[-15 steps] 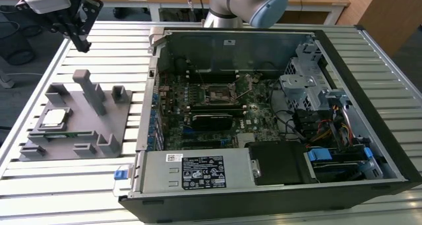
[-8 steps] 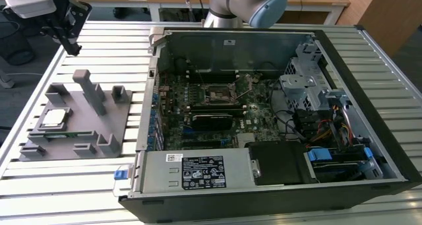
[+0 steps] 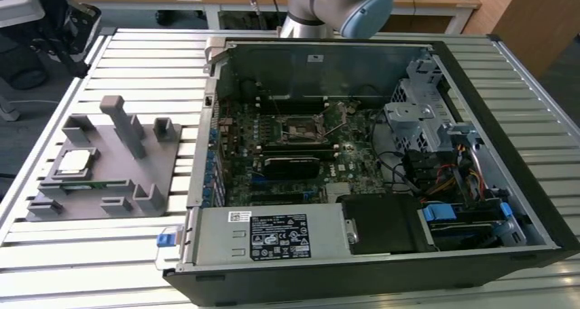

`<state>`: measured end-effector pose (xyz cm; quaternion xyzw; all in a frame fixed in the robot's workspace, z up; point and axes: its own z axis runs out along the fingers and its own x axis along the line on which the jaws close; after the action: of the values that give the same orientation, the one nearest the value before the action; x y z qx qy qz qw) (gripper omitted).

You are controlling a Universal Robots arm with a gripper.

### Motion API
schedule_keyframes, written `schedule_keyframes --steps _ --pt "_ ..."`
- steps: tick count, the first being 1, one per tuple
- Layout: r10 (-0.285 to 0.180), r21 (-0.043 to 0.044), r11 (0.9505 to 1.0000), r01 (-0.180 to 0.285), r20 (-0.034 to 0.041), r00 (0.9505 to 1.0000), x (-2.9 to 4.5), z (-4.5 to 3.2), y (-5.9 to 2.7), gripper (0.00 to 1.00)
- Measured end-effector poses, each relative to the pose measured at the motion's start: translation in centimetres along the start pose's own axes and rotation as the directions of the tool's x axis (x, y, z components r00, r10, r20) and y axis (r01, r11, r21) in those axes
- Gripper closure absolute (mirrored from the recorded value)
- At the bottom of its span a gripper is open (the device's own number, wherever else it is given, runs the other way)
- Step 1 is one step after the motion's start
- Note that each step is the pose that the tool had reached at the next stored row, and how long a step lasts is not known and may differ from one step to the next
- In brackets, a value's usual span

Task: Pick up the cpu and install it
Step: 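Reach for the cpu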

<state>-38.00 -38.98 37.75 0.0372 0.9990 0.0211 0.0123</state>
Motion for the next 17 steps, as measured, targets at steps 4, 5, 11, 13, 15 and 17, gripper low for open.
schedule_keyframes --steps 4,5,11,13,15,17 --pt "0.0 0.0001 1.0 0.0 -0.0006 1.0 1.38 0.05 -0.1 0.89" --pt "0.0 0.0 1.0 0.0 -0.0008 1.0 1.65 0.07 -0.12 0.89" --pt "-0.001 0.0002 1.0 0.001 -0.002 1.0 3.19 0.3 -0.43 0.89" --pt "-0.002 0.0001 1.0 0.002 -0.0025 1.0 3.52 0.4 -0.63 0.89" --pt "-0.002 0.0006 1.0 0.002 -0.0028 1.0 4.06 0.48 -0.71 0.89" --pt "-0.003 0.0007 1.0 0.003 -0.0035 1.0 4.67 0.54 -0.77 0.89"
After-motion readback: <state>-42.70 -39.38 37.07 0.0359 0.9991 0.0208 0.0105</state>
